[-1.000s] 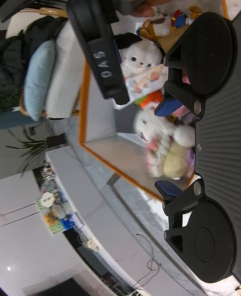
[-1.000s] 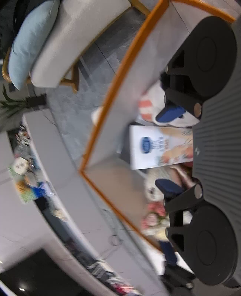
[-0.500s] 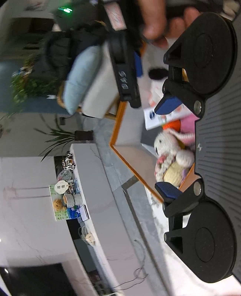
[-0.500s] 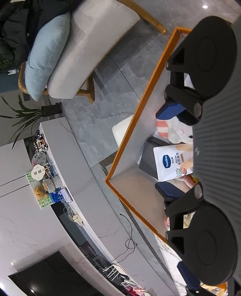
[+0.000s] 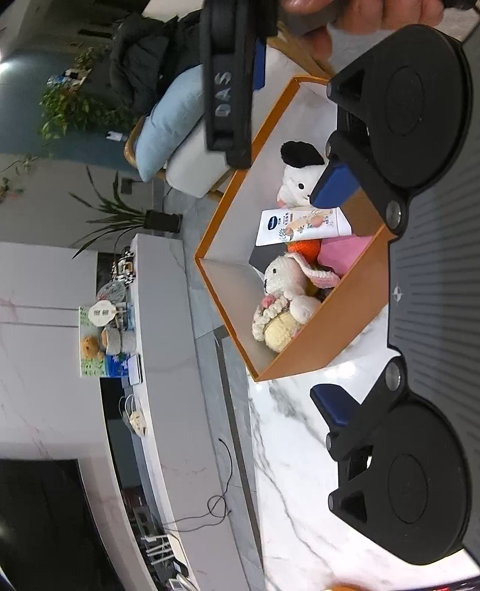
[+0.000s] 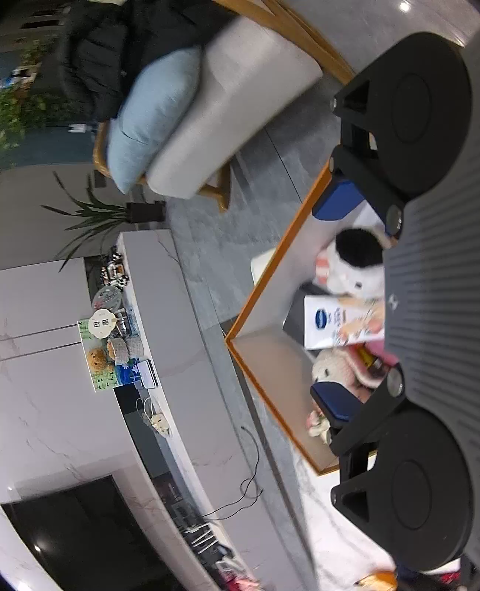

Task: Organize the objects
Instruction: 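Withdraw both tools upward away from the filled orange box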

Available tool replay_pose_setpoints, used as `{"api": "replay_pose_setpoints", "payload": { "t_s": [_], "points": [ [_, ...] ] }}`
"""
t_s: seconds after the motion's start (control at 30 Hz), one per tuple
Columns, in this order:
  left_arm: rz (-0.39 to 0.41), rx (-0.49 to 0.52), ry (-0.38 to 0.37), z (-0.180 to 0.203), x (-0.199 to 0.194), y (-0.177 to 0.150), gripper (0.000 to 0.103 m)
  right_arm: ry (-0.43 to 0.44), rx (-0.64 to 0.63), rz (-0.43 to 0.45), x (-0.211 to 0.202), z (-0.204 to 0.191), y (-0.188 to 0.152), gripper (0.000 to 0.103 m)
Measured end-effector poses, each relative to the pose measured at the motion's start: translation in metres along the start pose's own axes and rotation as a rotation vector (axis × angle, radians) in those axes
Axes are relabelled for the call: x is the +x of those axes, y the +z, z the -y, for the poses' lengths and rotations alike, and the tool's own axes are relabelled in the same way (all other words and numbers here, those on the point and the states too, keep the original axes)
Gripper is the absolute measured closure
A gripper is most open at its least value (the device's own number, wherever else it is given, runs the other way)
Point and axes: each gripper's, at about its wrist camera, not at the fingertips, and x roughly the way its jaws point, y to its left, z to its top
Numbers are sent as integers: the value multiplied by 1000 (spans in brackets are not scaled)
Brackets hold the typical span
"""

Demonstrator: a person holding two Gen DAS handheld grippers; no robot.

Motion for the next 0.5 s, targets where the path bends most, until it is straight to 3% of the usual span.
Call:
{"api": "replay_pose_setpoints", "payload": {
  "t_s": [0.2,0.5],
  "points": [
    [-6,-52,-21,5,-3,-7,0,-28,-39,-22,-14,13,-10,7],
    [-51,-85,39,12,-6,-8,0,-73,-133,-22,-38,15,-21,5]
  ]
}}
